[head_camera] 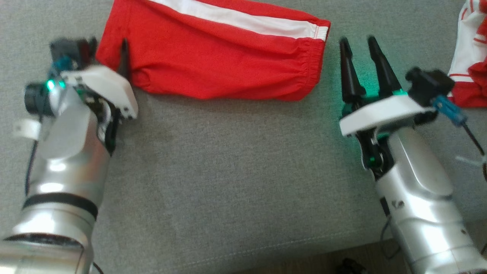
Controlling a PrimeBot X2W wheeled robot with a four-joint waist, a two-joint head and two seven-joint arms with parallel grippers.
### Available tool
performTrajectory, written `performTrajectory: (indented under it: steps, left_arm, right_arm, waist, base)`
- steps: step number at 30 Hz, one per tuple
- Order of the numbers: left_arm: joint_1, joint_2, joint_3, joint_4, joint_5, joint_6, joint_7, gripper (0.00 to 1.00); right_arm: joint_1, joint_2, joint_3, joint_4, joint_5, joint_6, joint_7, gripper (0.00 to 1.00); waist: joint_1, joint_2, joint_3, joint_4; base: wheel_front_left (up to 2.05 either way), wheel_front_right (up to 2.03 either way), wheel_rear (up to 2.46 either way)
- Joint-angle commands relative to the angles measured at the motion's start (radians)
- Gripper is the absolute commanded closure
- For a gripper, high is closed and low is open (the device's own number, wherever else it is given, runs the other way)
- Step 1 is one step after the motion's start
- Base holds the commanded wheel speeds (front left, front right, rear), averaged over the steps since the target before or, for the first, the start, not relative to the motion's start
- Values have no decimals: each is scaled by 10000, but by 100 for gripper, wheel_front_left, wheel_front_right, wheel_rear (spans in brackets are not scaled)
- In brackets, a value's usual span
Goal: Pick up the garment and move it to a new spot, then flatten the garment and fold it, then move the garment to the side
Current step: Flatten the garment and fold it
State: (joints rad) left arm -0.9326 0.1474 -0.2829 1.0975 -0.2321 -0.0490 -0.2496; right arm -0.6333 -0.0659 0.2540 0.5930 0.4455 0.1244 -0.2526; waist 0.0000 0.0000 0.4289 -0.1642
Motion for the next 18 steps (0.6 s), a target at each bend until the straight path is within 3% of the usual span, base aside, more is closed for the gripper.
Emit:
performTrajectory:
  steps: [1,5,11,12,13,14,18]
  left_arm:
    - [-8,240,255,-115,-76,129,-121,0]
    - [324,78,370,196,-321,-2,-121,0]
    - [431,125,400,812,-399,184,-76,0]
    - [462,135,371,1081,-433,116,17,56]
    - [490,114,368,1155,-468,55,15,94]
    - [531,84,360,1215,-497,2,8,100]
    - [826,-10,410,1244,-628,-29,-66,100]
  right_arm:
    - [226,156,-97,-416,-211,63,-91,0]
    - [556,156,-539,-638,-459,63,-91,0]
    - [748,156,-719,-848,-554,63,-91,0]
    - [807,156,-703,-915,-534,63,-91,0]
    - [846,156,-698,-933,-522,63,-91,0]
    - [894,156,-703,-940,-507,63,-91,0]
    - [1178,156,-797,-816,-493,63,-91,0]
  waist:
    - [0,0,-50,-4]
    - [0,0,-74,-51]
    - [0,0,-86,-160]
    - [0,0,-136,-210]
    - [0,0,-180,-223]
    - [0,0,-245,-224]
    - [0,0,-669,-133]
  base:
    - [0,0,0]
    - [0,0,0]
    - [0,0,0]
    - [0,0,0]
    - [0,0,0]
    - [0,0,0]
    - [0,0,0]
